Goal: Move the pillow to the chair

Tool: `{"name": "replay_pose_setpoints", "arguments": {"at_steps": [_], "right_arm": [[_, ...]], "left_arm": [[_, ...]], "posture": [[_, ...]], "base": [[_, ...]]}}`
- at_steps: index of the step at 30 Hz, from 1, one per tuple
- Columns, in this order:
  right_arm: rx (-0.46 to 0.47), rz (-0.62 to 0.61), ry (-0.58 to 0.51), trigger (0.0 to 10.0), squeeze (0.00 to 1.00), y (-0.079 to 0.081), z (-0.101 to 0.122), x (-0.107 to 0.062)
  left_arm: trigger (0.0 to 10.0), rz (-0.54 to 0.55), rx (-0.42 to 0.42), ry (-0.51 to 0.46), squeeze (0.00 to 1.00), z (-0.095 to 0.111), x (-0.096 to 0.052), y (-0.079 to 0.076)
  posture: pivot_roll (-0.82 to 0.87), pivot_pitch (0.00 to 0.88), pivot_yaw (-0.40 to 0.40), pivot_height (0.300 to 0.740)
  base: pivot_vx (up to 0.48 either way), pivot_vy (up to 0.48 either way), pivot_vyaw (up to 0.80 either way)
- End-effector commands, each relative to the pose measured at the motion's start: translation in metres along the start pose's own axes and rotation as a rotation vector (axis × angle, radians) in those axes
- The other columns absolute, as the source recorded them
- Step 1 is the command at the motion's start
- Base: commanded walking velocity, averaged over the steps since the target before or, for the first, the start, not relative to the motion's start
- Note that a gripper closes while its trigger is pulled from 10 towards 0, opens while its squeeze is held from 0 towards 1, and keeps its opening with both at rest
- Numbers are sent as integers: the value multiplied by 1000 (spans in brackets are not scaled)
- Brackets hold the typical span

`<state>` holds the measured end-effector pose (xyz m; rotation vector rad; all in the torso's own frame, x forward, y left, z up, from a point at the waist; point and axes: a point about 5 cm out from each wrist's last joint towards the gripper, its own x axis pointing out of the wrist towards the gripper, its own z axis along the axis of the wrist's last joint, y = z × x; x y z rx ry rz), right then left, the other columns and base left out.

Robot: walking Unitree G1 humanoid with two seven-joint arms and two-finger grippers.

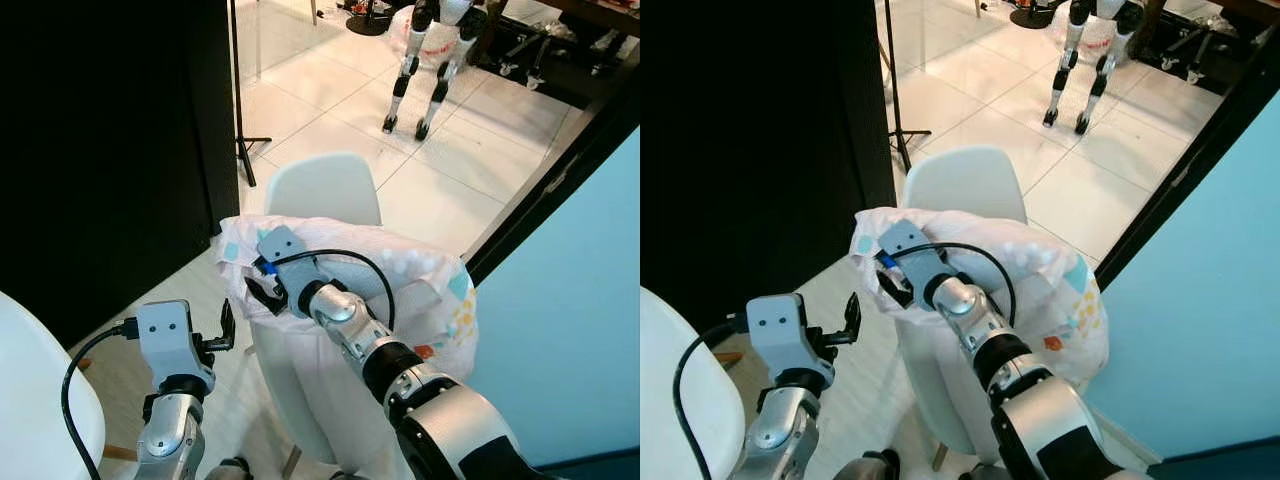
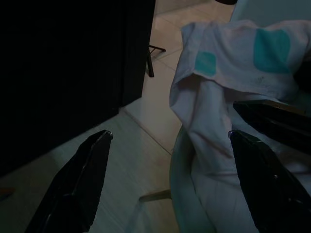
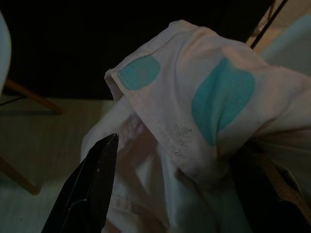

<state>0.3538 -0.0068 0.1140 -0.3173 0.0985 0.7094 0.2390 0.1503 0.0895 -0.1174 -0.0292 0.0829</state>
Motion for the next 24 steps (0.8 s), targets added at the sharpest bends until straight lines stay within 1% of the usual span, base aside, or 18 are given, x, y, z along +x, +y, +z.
{"name": "replay_pose_setpoints", "arguments": {"at_steps": [1, 9, 10, 14, 16, 24], "right_arm": [[23, -13, 62, 10000, 0, 1, -11, -2], [-7, -77, 108, 10000, 0, -8, -18, -5], [-15, -99, 120, 10000, 0, -11, -20, -6], [-16, -114, 128, 10000, 0, -13, -22, -8], [-25, -134, 143, 10000, 0, -16, -25, -10], [-43, -163, 151, 10000, 0, -23, -28, -12]], "left_arm": [[10000, -6, 10, 30, 0, -4, -4, -2], [10000, -9, 13, 33, 0, -4, -5, -3], [10000, -10, 14, 33, 0, -4, -4, -3], [10000, -11, 14, 33, 0, -4, -4, -3], [10000, -14, 16, 32, 0, -4, -4, -4], [10000, -28, 9, 29, 0, -3, -1, -4]], "posture": [[41, 193, -112, 685], [44, 190, -110, 660], [45, 188, -111, 650], [45, 185, -111, 640], [44, 181, -110, 625], [42, 174, -109, 595]], "base": [[0, 0, 0], [0, 0, 0], [0, 0, 0], [0, 0, 0], [0, 0, 0], [0, 0, 0]]}}
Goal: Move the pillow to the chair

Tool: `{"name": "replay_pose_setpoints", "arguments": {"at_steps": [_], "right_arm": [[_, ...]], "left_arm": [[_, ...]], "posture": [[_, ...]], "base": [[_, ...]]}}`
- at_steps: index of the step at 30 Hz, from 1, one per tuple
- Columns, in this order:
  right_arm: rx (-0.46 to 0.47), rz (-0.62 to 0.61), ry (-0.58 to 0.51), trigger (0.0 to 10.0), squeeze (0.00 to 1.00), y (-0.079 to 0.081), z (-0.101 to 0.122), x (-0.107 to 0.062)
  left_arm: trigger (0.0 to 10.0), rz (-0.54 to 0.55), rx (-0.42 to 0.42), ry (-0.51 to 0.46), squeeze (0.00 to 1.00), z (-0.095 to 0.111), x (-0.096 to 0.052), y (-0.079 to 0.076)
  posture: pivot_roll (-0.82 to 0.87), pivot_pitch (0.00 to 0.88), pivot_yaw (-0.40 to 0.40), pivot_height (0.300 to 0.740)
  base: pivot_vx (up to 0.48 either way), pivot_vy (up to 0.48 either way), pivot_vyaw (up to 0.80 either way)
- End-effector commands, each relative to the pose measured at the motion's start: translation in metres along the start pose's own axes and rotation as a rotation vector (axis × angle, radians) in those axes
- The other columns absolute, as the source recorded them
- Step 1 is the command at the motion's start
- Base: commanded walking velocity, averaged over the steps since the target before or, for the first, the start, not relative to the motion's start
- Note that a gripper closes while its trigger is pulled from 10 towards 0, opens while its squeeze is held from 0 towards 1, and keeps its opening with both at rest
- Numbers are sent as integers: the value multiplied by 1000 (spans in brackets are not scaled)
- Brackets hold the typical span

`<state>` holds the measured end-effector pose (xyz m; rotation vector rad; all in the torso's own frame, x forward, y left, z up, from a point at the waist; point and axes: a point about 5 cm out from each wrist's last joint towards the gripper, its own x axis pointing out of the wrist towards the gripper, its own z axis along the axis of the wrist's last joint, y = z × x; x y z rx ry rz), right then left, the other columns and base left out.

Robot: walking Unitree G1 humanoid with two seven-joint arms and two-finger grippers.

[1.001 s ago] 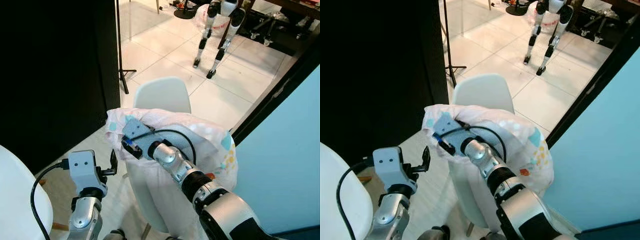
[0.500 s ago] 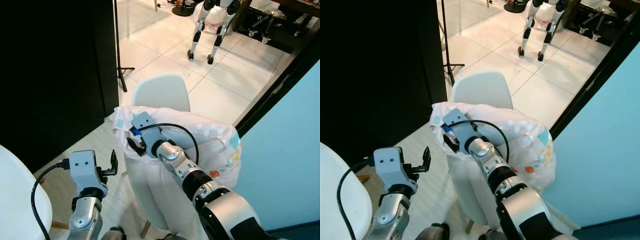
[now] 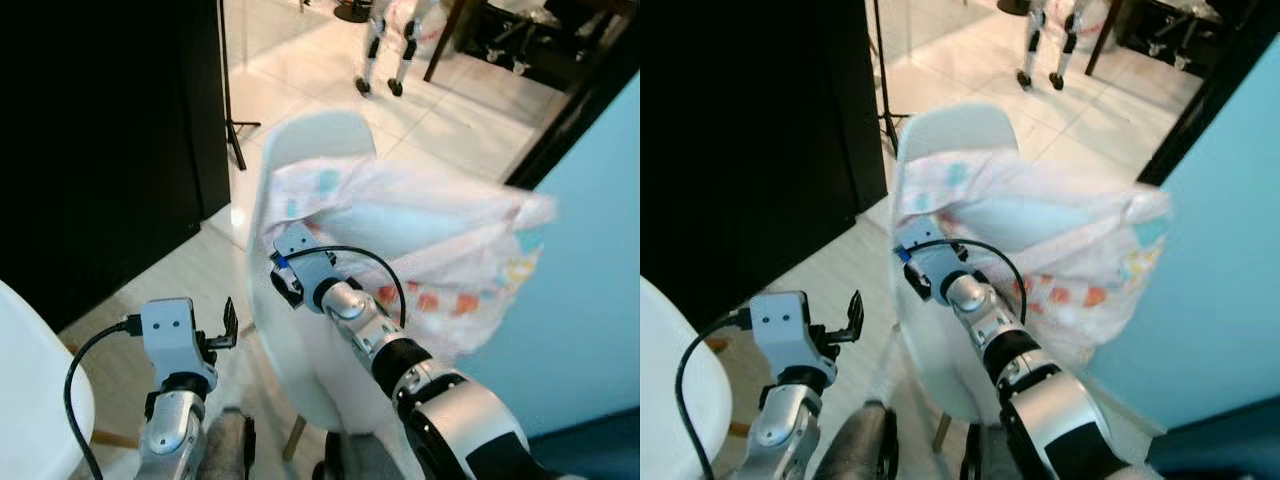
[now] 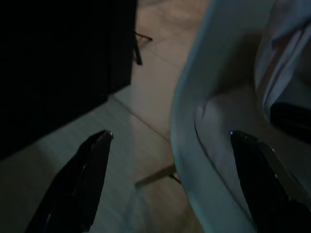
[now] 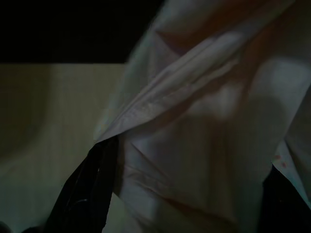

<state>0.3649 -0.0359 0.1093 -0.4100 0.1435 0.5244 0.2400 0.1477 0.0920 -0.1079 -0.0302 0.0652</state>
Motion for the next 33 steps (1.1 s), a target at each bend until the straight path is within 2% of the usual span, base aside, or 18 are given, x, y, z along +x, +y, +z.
{"name": "replay_pose_setpoints", "arguments": {"at_steps": [1, 10, 26, 28, 29, 30, 31, 32, 33], "right_arm": [[10, 9, 52, 10000, 0, 3, -14, -3], [43, 20, 2, 10000, 0, 1, -11, -4], [31, 94, -88, 10000, 0, 5, -3, -6], [169, 125, -163, 10000, 0, 2, 7, -6], [169, 125, -163, 10000, 0, 2, 7, -6], [276, 104, -222, 10000, 0, -7, 15, -6], [320, 78, -256, 10000, 0, -15, 20, -6], [360, 49, -295, 10000, 310, -24, 26, -7], [398, 26, -333, 10000, 1000, -32, 32, -8]], "left_arm": [[10000, -14, -2, 29, 0, -4, -2, -1], [10000, -21, -7, 31, 0, -5, -2, -3], [10000, -22, -13, 38, 0, -7, -2, -4], [10000, -21, -12, 38, 0, -7, -1, -4], [10000, -21, -12, 38, 0, -7, -1, -4], [10000, -21, -12, 37, 0, -7, -1, -4], [10000, -20, -12, 36, 0, -7, -1, -4], [10000, -20, -12, 36, 0, -7, -1, -4], [10000, -20, -12, 36, 0, -7, 0, -4]], "posture": [[42, 174, -109, 590], [37, 181, -109, 553], [32, 181, -114, 553], [31, 179, -115, 553], [31, 179, -115, 553], [32, 178, -115, 553], [32, 178, -115, 553], [32, 176, -115, 553], [32, 175, -116, 553]], "base": [[0, 0, 0], [0, 0, 0], [0, 0, 0], [0, 0, 0], [0, 0, 0], [0, 0, 0], [0, 0, 0], [0, 0, 0], [0, 0, 0]]}}
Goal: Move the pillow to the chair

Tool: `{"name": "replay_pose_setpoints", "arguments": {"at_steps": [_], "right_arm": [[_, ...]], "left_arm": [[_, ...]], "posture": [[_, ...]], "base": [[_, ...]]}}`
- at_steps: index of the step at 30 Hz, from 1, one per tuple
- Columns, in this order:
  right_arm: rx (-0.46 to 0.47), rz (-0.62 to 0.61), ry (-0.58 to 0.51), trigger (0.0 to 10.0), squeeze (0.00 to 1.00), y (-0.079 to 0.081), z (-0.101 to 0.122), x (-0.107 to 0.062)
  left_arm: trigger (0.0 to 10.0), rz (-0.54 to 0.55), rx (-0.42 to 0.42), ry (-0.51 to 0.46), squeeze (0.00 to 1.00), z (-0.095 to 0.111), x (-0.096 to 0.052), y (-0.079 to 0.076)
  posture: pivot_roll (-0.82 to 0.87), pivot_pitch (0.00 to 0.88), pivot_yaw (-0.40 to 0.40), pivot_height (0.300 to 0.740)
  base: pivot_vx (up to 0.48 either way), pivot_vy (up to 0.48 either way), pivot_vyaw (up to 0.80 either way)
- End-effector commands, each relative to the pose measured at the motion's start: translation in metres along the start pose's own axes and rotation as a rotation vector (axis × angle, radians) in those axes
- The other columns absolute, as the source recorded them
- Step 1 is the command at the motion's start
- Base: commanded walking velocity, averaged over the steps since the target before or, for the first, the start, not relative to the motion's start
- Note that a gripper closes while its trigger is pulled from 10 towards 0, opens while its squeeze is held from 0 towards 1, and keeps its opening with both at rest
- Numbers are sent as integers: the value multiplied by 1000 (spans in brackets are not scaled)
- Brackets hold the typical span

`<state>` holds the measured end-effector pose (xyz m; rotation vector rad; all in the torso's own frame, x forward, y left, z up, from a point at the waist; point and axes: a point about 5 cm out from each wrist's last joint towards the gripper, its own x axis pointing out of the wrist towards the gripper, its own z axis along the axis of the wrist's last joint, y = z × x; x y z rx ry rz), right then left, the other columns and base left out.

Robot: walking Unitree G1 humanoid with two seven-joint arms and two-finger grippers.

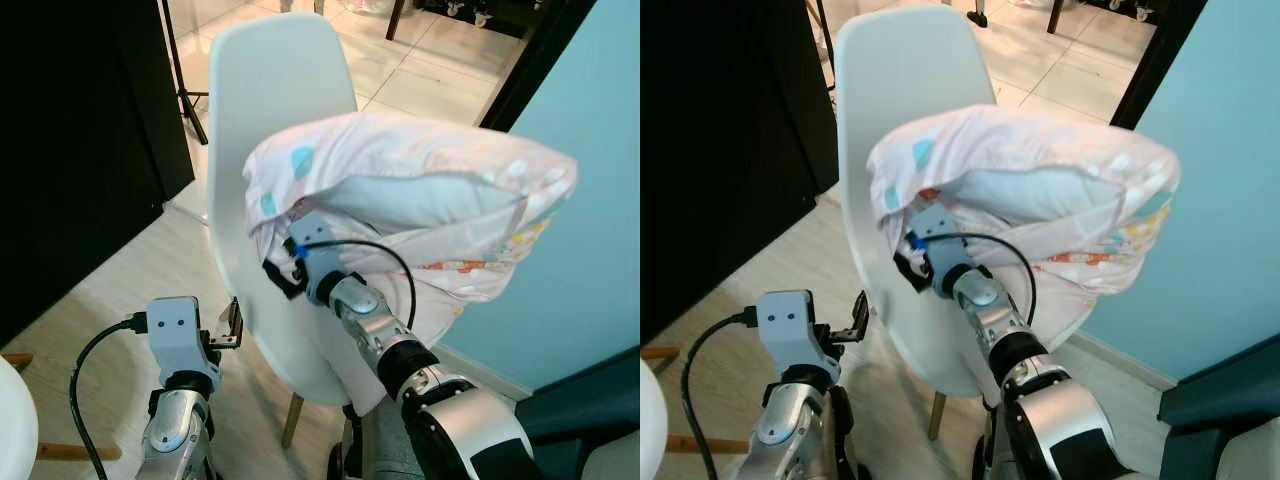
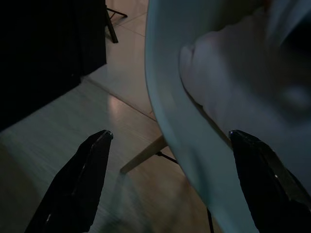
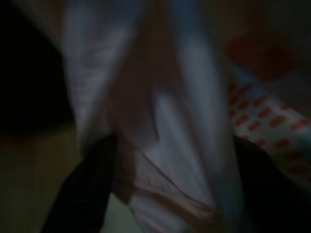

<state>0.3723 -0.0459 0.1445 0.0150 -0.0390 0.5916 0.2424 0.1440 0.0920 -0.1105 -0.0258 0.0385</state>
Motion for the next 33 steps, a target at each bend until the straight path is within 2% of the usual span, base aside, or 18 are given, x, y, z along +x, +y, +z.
{"name": "replay_pose_setpoints", "arguments": {"at_steps": [1, 5, 7, 8, 9, 10, 11, 12, 13, 16, 17, 20, 21, 24, 28, 31, 32, 33], "right_arm": [[61, -35, -70, 10000, 1000, -9, 11, 0], [130, -38, -161, 10000, 1000, -18, 32, 2], [224, 49, -265, 10000, 1000, -18, 53, 3], [224, 49, -265, 10000, 1000, -18, 53, 3], [295, 155, -336, 10000, 1000, -14, 67, 2], [299, 218, -348, 10000, 894, -10, 69, 0], [292, 269, -349, 10000, 659, -7, 70, -1], [292, 269, -349, 10000, 659, -7, 70, -1], [265, 338, -333, 10000, 4, -1, 66, -4], [172, 532, -222, 10000, 0, 16, 45, -17], [133, 605, -147, 10000, 0, 22, 30, -24], [111, 651, -96, 10000, 0, 26, 19, -29], [53, 741, 9, 10000, 0, 33, -2, -42], [9, 833, 115, 10000, 0, 39, -23, -58], [34, 808, 102, 10000, 0, 37, -22, -59], [184, 655, -32, 10000, 0, 24, 1, -46], [184, 655, -32, 10000, 0, 24, 1, -46], [258, 630, -83, 10000, 0, 20, 11, -44]], "left_arm": [[10000, 6, -10, 29, 0, -6, -2, 0], [10000, 5, -10, 29, 0, -6, -2, 0], [10000, 2, -10, 28, 0, -6, 0, 0], [10000, 2, -10, 28, 0, -6, 0, 0], [10000, -2, -10, 26, 0, -6, 1, -1], [10000, -4, -10, 25, 0, -6, 2, -1], [10000, -6, -10, 25, 0, -6, 3, -2], [10000, -6, -10, 25, 0, -6, 3, -2], [10000, -8, -10, 23, 0, -6, 4, -2], [10000, -12, -9, 21, 0, -6, 5, -3], [10000, -12, -8, 21, 0, -6, 5, -3], [10000, -12, -8, 21, 0, -6, 6, -3], [10000, -12, -6, 19, 0, -6, 6, -3], [10000, -9, -2, 13, 0, -5, 8, -2], [10000, -3, -1, 8, 0, -4, 8, -1], [10000, -1, -2, 9, 0, -6, 8, -2], [10000, -1, -2, 9, 0, -6, 8, -2], [10000, -2, -4, 11, 0, -6, 8, -2]], "posture": [[32, 175, -116, 553], [28, 170, -115, 553], [25, 165, -114, 553], [25, 165, -114, 553], [24, 161, -115, 553], [23, 155, -116, 553], [23, 155, -116, 553], [23, 155, -116, 553], [23, 150, -118, 553], [22, 140, -122, 553], [21, 137, -124, 553], [19, 135, -123, 553], [19, 130, -126, 553], [19, 126, -130, 553], [17, 126, -130, 553], [14, 126, -130, 553], [14, 126, -130, 553], [12, 126, -127, 553]], "base": [[0, 0, 0], [0, 0, 0], [0, 0, 0], [0, 0, 0], [0, 0, 0], [0, 0, 0], [0, 0, 0], [0, 0, 0], [0, 0, 0], [0, 0, 0], [0, 0, 0], [0, 0, 0], [0, 0, 0], [0, 0, 0], [0, 0, 0], [0, 0, 0], [0, 0, 0], [0, 0, 0]]}}
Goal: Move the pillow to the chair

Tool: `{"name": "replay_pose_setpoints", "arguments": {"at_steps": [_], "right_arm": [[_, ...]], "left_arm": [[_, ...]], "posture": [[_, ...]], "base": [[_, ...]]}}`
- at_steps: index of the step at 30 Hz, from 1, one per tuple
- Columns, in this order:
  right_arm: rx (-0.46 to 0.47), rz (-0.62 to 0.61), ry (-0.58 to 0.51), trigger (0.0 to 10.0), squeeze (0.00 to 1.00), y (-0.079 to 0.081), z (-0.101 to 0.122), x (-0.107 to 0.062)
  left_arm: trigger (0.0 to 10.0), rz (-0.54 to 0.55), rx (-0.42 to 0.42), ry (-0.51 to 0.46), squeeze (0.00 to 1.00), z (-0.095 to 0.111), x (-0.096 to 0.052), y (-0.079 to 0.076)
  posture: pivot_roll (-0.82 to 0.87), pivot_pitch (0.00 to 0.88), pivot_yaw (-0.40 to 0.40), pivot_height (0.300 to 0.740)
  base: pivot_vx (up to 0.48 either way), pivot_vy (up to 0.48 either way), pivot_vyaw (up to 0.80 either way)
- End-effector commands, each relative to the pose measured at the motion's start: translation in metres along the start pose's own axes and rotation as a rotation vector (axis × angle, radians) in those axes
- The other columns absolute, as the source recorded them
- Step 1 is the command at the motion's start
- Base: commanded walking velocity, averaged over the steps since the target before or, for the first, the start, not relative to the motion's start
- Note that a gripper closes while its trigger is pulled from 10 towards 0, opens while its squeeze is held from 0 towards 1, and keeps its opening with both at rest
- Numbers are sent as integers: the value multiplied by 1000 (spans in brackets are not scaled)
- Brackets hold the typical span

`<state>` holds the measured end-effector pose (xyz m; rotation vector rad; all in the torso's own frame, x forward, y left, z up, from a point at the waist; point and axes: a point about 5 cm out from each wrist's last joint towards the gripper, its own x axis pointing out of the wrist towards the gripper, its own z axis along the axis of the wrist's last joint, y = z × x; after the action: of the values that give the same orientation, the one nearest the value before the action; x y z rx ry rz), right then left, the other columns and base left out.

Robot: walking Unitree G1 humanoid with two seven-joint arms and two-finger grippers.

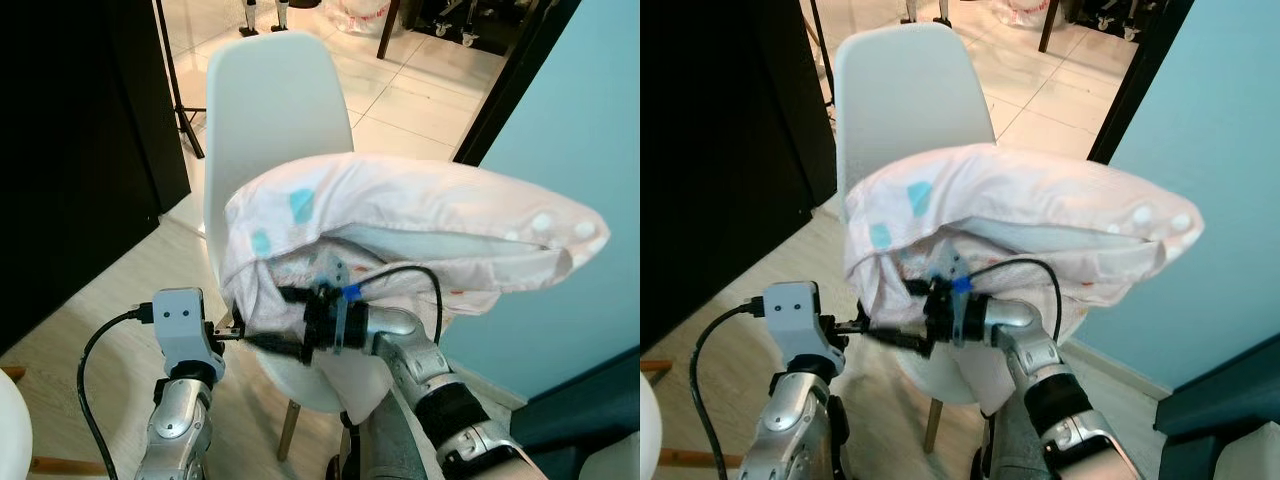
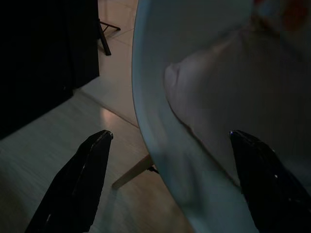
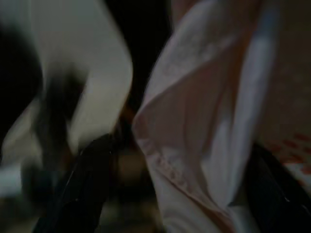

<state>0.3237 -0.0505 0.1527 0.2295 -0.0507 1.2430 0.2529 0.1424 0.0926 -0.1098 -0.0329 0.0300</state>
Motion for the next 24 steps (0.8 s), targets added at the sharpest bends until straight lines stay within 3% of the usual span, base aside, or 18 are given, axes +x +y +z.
{"name": "replay_pose_setpoints", "arguments": {"at_steps": [1, 2, 3, 8, 9, 13, 17, 19, 24], "right_arm": [[101, -4, -117, 10000, 0, -1, 14, -2], [101, -4, -117, 10000, 0, -1, 14, -2], [193, 22, -255, 10000, 0, 0, 31, -1], [297, 98, -385, 10000, 0, 5, 48, 0], [297, 98, -385, 10000, 0, 5, 48, 0], [289, 326, -364, 10000, 0, 28, 53, -9], [297, 355, -364, 10000, 0, 30, 54, -12], [295, 474, -304, 10000, 0, 45, 52, -24], [274, 499, -210, 10000, 0, 48, 41, -28]], "left_arm": [[10000, 6, -5, 19, 0, -7, -3, -1], [10000, 6, -5, 19, 0, -7, -3, -1], [10000, 3, -7, 20, 0, -7, -2, -2], [10000, 4, -7, 17, 0, -6, -1, -2], [10000, 4, -7, 17, 0, -6, -1, -2], [10000, 9, -5, 12, 0, -6, 1, 0], [10000, 9, -5, 11, 0, -6, 1, 0], [10000, 10, -4, 8, 0, -5, 3, 0], [10000, 7, -3, 3, 0, -4, 5, 0]], "posture": [[11, 125, -127, 553], [11, 125, -127, 553], [11, 125, -127, 553], [13, 123, -127, 553], [13, 123, -127, 553], [16, 117, -129, 553], [16, 116, -129, 553], [14, 110, -130, 553], [14, 103, -130, 553]], "base": [[0, 0, 0], [0, 0, 0], [0, 0, 0], [0, 0, 0], [0, 0, 0], [0, 0, 0], [0, 0, 0], [0, 0, 0], [0, 0, 0]]}}
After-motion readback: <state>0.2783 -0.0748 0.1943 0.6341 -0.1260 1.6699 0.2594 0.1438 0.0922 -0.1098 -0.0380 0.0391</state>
